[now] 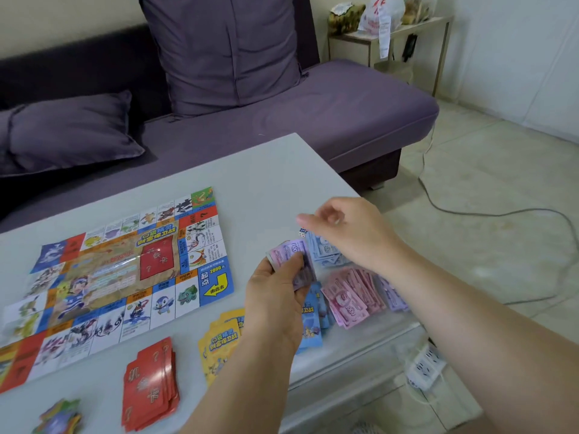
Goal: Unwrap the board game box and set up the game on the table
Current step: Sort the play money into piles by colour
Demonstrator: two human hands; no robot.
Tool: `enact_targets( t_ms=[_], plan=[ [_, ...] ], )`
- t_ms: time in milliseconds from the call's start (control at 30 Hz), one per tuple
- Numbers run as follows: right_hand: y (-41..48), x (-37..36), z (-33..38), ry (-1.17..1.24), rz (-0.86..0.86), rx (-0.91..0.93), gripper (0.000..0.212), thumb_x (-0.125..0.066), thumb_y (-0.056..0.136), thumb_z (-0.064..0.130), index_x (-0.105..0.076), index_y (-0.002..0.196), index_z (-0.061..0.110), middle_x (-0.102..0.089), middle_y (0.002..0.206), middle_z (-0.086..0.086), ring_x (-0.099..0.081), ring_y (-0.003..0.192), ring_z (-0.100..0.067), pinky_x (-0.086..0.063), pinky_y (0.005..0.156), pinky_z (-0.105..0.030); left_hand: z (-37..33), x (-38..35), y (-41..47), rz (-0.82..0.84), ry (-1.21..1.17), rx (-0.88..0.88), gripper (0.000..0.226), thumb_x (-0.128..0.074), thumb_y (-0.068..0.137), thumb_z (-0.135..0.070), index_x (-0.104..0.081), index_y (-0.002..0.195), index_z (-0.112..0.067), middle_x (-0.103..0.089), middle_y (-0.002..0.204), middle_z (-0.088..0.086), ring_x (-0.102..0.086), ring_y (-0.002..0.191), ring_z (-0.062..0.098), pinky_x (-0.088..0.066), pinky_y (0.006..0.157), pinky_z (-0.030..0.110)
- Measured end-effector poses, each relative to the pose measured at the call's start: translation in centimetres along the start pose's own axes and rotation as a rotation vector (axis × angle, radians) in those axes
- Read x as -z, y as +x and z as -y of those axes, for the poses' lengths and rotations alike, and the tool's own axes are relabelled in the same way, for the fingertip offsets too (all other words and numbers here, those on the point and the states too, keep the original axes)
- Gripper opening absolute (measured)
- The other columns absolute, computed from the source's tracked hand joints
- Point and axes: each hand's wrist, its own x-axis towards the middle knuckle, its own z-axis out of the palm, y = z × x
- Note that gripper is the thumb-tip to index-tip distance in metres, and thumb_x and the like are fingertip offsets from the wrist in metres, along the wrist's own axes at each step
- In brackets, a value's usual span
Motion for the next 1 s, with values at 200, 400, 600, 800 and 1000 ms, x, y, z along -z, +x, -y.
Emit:
enact_targets(
  t_ms=[200, 400, 600, 800, 1000],
  plan=[
    [-0.9, 1.0, -0.8, 0.092, 0.166, -0.060, 0.015, -0.075, 0.078, 0.031, -0.066, 0.068, 0.024, -0.067, 0.067, 0.010, -0.057, 0.057, 0.006, -0.040, 0.056, -0.007, 0.1, -0.7, -0.6, 0.071, -0.002, -0.013, 0.024, -0.044, 0.095, -0.001, -0.065, 0.086, -0.007, -0.071, 0.066, 0.002, -0.067, 0.058, 0.008, -0.054, 0.054, 0.018],
    [-1.1, 4.4, -1.7, 0.103, 0.116, -0.137, 0.006, -0.071, 0.082, 0.023, -0.066, 0.080, 0.025, -0.068, 0.074, 0.013, -0.059, 0.062, 0.009, -0.044, 0.060, -0.008, 0.2, -0.7, -0.4, 0.051, 0.075, 0.004, 0.022, -0.048, 0.095, -0.002, -0.066, 0.086, -0.011, -0.072, 0.069, -0.001, -0.067, 0.059, 0.005, -0.053, 0.055, 0.015],
    [-2.4, 7.5, -3.8, -0.182, 0.230, -0.288, 0.026, -0.076, 0.078, 0.022, -0.065, 0.100, 0.019, -0.067, 0.085, 0.009, -0.064, 0.079, -0.008, -0.044, 0.068, -0.021, 0.9, -1.2, -0.5, 0.043, 0.084, 0.029, 0.017, -0.052, 0.092, 0.001, -0.065, 0.087, -0.009, -0.071, 0.064, -0.001, -0.066, 0.054, 0.006, -0.052, 0.051, 0.016],
    [-3.2, 6.3, -2.2, -0.205, 0.094, -0.146, 0.026, -0.070, 0.076, 0.049, -0.065, 0.087, 0.026, -0.063, 0.087, 0.013, -0.058, 0.080, -0.005, -0.041, 0.065, -0.020, 1.6, -2.4, -0.8, 0.064, 0.089, 0.056, 0.016, -0.055, 0.089, 0.004, -0.066, 0.092, -0.007, -0.071, 0.071, 0.006, -0.065, 0.058, 0.013, -0.054, 0.051, 0.020],
    [-3.0, 3.6, -1.4, -0.024, 0.287, -0.116, 0.015, -0.072, 0.079, 0.039, -0.067, 0.071, 0.027, -0.066, 0.063, 0.013, -0.055, 0.057, 0.003, -0.042, 0.063, -0.020, 0.8, -2.4, -1.0, 0.131, 0.047, 0.043, 0.017, -0.048, 0.092, 0.002, -0.065, 0.090, -0.002, -0.071, 0.069, 0.009, -0.067, 0.058, 0.015, -0.055, 0.051, 0.022]
  ],
)
